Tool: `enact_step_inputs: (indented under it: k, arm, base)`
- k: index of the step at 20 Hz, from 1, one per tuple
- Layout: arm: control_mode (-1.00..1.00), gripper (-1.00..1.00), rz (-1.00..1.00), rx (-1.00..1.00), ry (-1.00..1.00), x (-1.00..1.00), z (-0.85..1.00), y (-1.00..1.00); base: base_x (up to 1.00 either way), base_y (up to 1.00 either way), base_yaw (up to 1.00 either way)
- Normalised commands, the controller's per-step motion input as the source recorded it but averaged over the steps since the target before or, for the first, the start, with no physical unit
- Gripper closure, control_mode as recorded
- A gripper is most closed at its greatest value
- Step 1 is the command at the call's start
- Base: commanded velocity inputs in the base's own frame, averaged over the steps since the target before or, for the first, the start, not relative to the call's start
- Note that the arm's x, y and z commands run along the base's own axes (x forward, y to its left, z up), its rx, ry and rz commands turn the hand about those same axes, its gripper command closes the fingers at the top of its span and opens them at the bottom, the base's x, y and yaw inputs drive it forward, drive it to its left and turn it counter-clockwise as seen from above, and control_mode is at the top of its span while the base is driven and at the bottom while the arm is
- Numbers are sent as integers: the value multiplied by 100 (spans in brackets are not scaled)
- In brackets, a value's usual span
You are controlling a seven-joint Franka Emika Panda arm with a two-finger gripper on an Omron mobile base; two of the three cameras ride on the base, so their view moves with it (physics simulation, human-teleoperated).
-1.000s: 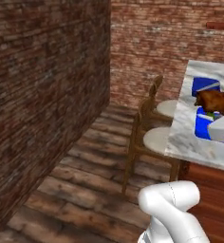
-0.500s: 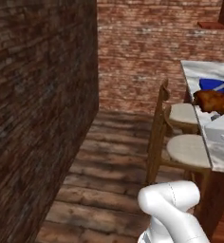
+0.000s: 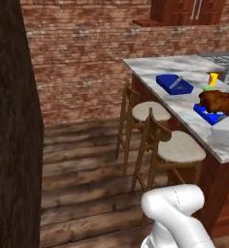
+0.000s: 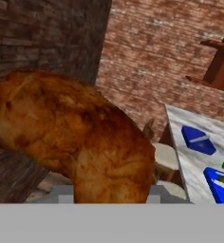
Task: Gather the lime and garlic from the fridge and place them on a tray on the dining counter. Then gather the chicken drumsticks from the fridge and place them on the other tray.
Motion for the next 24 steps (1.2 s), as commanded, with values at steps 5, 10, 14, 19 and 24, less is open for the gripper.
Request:
enact_step_inputs:
  k: [5, 10, 14, 19, 24]
  arm:
    - [100, 100, 0, 0, 0, 0, 0, 0]
    - [100, 100, 0, 0, 0, 0, 0, 0]
    - [100, 100, 0, 0, 0, 0, 0, 0]
    - [100, 100, 0, 0, 0, 0, 0, 0]
    - [100, 100, 0, 0, 0, 0, 0, 0]
  base:
    - [44, 63, -78]
    - [52, 73, -74]
    - [32, 100, -50]
    - [23, 100, -40]
    - [26, 100, -37]
